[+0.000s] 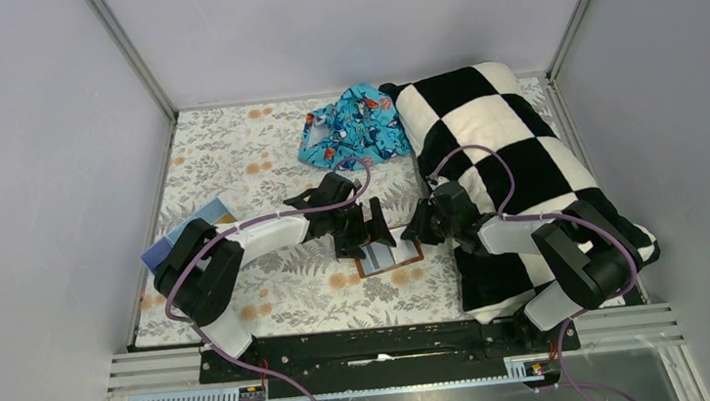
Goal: Take the credit cards out of the card holder
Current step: Remove the credit card from the card holder.
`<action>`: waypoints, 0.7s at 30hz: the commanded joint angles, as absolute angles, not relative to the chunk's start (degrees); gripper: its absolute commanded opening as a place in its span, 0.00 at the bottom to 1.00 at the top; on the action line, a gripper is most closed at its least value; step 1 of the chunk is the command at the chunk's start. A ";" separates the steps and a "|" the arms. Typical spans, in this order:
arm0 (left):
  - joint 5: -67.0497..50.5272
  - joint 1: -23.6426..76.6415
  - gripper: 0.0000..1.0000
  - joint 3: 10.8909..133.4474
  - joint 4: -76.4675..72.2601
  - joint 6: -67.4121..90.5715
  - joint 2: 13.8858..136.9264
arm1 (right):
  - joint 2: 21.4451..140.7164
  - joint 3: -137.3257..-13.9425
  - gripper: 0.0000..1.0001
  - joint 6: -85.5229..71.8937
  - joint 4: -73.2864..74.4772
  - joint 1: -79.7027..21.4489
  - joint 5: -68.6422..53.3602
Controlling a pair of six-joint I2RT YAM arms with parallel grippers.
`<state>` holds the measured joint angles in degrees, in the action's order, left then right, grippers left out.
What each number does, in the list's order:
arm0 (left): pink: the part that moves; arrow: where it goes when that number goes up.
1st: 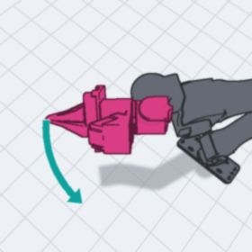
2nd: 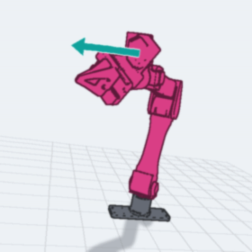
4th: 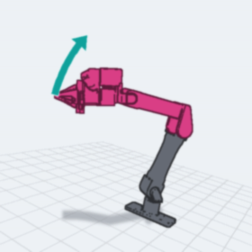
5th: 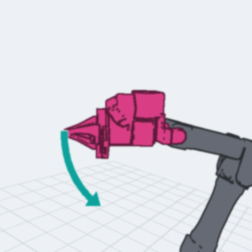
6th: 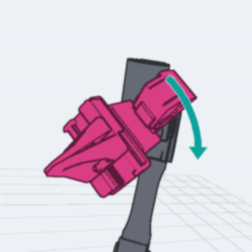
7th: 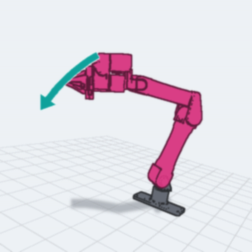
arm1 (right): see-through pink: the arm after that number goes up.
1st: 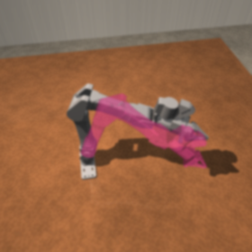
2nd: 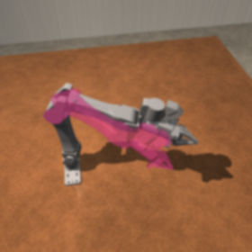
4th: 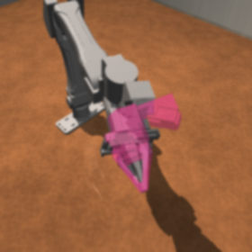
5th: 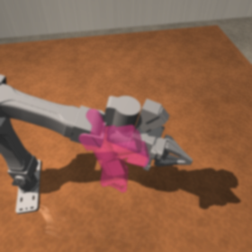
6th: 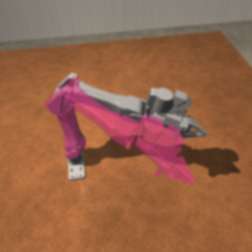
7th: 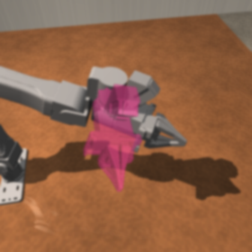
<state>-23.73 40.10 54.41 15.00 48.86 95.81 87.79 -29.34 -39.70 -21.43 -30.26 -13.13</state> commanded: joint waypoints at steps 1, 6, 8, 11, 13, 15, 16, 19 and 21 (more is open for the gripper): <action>-21.43 40.46 0.99 55.42 15.33 47.73 95.54 | 88.17 -27.74 0.24 -37.33 -11.12 -29.43 -9.32; -22.66 40.86 0.99 55.40 13.02 49.22 96.88 | 88.13 -27.71 0.24 -37.71 -11.14 -29.40 -9.57; -24.10 40.87 0.99 54.13 9.34 50.67 96.66 | 88.15 -27.83 0.24 -37.58 -11.00 -29.39 -9.58; -25.67 40.87 0.99 53.53 4.99 52.49 97.48 | 88.16 -28.08 0.24 -37.45 -10.73 -29.36 -9.58; -26.80 40.82 0.99 53.20 2.65 53.94 98.00 | 88.15 -28.25 0.24 -37.47 -10.64 -29.37 -9.74; -28.15 40.87 0.99 52.80 -0.38 55.79 98.44 | 88.30 -28.41 0.24 -37.47 -10.59 -29.36 -10.00; -28.51 40.87 0.99 52.74 -1.80 56.21 98.68 | 88.37 -28.52 0.24 -37.46 -10.53 -29.36 -10.08; -29.00 40.87 0.99 53.19 -4.69 56.80 99.72 | 88.70 -28.55 0.24 -37.82 -10.89 -29.38 -10.28; -29.50 40.87 0.99 53.22 -7.11 57.54 100.10 | 89.06 -28.43 0.24 -38.12 -11.18 -29.38 -10.66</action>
<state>-27.73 40.47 53.10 4.08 55.46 98.56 87.05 -29.71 -39.27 -19.14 -29.43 -12.60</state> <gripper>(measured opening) 0.987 0.240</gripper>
